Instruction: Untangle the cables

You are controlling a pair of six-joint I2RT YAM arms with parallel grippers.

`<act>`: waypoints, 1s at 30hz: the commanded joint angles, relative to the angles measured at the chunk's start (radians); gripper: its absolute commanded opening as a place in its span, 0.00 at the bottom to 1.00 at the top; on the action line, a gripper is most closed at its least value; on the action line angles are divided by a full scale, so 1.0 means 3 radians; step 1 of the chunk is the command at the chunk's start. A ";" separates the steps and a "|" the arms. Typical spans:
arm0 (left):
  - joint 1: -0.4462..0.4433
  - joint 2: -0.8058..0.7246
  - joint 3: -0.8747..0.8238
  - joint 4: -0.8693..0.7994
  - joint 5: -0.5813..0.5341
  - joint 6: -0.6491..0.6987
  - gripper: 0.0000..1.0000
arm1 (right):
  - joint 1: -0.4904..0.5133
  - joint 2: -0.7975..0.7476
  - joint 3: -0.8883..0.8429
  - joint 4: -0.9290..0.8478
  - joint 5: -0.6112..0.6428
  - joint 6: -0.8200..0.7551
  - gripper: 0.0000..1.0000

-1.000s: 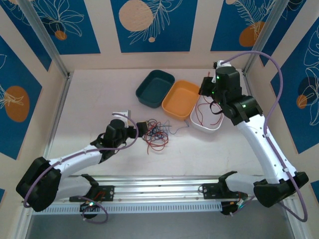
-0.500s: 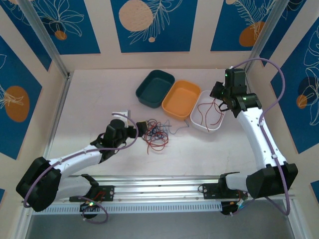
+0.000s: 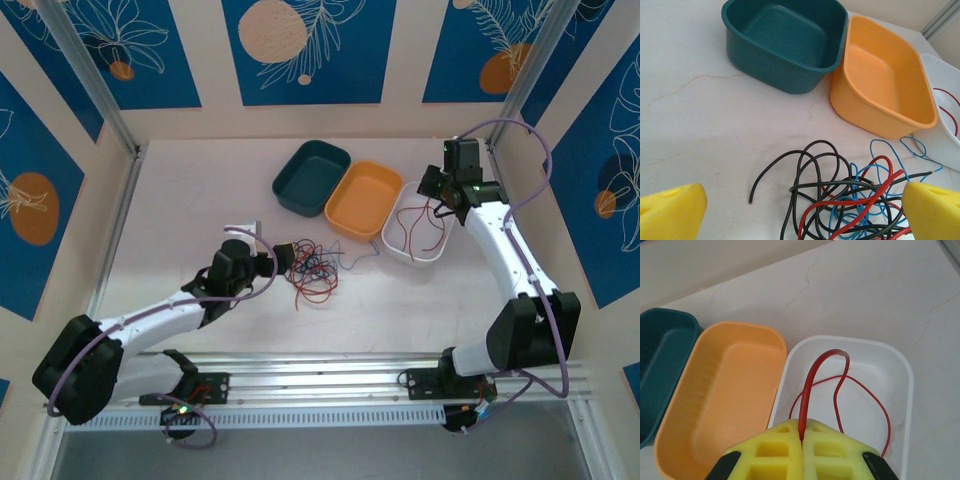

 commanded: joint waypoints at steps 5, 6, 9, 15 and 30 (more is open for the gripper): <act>0.0033 0.0065 0.0028 -0.0064 -0.0072 0.0060 1.00 | -0.0047 0.0254 -0.0070 0.0255 -0.0047 -0.0100 0.00; 0.0034 0.0067 0.0033 -0.0066 -0.0071 0.0059 1.00 | -0.0053 0.0290 -0.0064 0.0262 -0.0033 -0.0104 0.00; 0.0036 0.0066 0.0040 -0.0080 -0.0081 0.0065 1.00 | -0.0086 0.0409 -0.0035 0.0270 -0.0039 -0.0116 0.00; 0.0037 0.0078 0.0057 -0.0086 -0.0087 0.0065 1.00 | -0.0116 0.0658 0.0027 0.0252 -0.0098 -0.0103 0.00; 0.0037 0.0145 0.0125 -0.0124 -0.0084 0.0056 1.00 | -0.0061 0.1277 0.0266 -0.0019 -0.0220 -0.0084 0.00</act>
